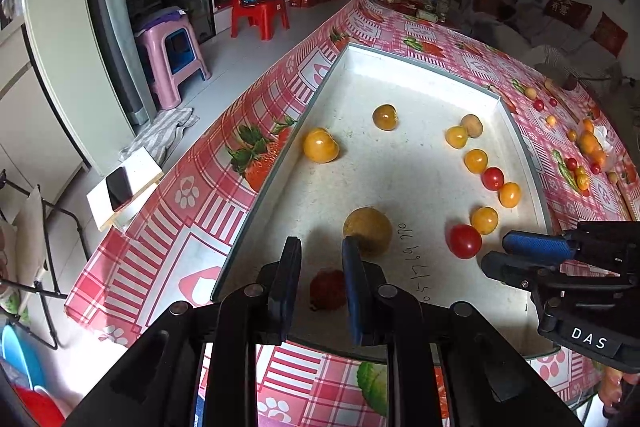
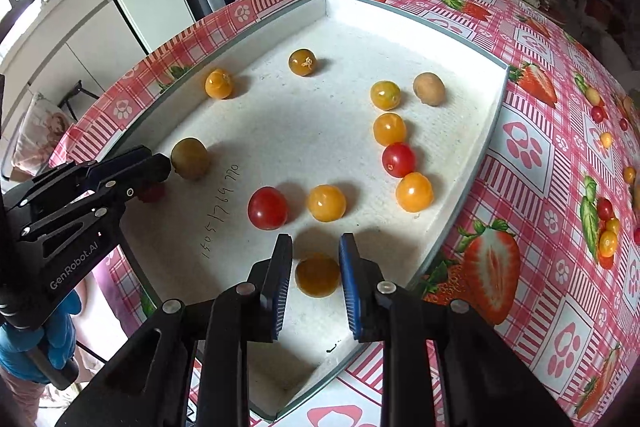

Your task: Organize fruits

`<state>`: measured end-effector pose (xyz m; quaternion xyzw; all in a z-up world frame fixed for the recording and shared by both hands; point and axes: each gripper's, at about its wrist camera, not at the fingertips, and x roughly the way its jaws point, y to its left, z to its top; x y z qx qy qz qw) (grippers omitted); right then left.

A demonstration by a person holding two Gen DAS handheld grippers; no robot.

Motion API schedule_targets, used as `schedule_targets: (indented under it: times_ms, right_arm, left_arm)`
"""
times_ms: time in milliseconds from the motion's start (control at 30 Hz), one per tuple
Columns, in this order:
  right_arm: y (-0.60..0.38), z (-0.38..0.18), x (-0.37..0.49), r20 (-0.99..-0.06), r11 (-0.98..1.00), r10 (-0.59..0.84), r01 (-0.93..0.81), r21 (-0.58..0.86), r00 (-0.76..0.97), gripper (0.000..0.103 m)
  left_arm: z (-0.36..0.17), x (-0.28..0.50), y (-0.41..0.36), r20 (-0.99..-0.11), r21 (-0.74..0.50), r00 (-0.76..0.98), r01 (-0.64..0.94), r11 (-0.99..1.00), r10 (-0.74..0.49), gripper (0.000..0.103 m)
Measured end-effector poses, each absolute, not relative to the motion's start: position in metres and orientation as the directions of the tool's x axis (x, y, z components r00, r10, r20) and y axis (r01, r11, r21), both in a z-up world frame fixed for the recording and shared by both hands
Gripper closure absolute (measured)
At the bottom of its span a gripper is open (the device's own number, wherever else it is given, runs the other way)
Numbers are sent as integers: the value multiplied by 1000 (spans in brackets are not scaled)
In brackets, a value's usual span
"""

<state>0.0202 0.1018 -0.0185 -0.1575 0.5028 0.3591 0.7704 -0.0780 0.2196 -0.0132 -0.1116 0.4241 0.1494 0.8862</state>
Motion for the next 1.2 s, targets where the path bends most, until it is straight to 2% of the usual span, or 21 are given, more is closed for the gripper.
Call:
schedule_targets:
  times_ms: [67, 100, 133, 233, 433, 467, 500, 533, 767, 867, 933, 1200]
  right_arm:
    - [99, -16, 19, -883, 691, 406, -711, 129, 235, 62]
    - [97, -14, 18, -879, 692, 414, -709, 133, 239, 53]
    - [94, -10, 16, -872, 691, 424, -709, 138, 244, 49]
    - [85, 2, 12, -852, 692, 448, -708, 138, 271, 38]
    - [66, 14, 10, -830, 722, 471, -671, 170, 297, 25]
    - [63, 15, 10, -832, 728, 466, -664, 167, 302, 24]
    - [61, 15, 10, -833, 734, 460, -659, 163, 306, 24]
    - [59, 16, 10, -835, 740, 454, -654, 159, 310, 23]
    - [45, 15, 8, -849, 774, 420, -614, 152, 319, 18]
    - [40, 14, 6, -848, 780, 425, -604, 164, 318, 10]
    - [37, 14, 5, -849, 788, 417, -595, 159, 326, 1]
    - [21, 26, -6, -827, 838, 393, -527, 143, 401, 0]
  left_arm:
    - [-13, -79, 219, -785, -71, 596, -361, 930, 171, 76]
    - [-12, -79, 219, -780, -69, 601, -361, 930, 175, 54]
    - [-10, -81, 219, -768, -69, 614, -360, 930, 181, 36]
    - [-4, -85, 213, -741, -40, 639, -346, 937, 204, 36]
    - [0, -86, 207, -746, -29, 630, -355, 934, 216, 35]
    - [1, -87, 205, -747, -25, 627, -358, 933, 220, 32]
    - [2, -89, 204, -747, -23, 625, -363, 932, 225, 14]
    - [4, -93, 202, -737, -22, 634, -370, 929, 235, 2]
    - [11, -107, 187, -724, -31, 648, -371, 928, 235, 2]
    - [10, -110, 180, -731, -36, 642, -374, 927, 231, 2]
    - [11, -113, 174, -721, -24, 648, -378, 926, 246, 2]
    - [19, -120, 148, -718, 29, 637, -376, 926, 281, 2]
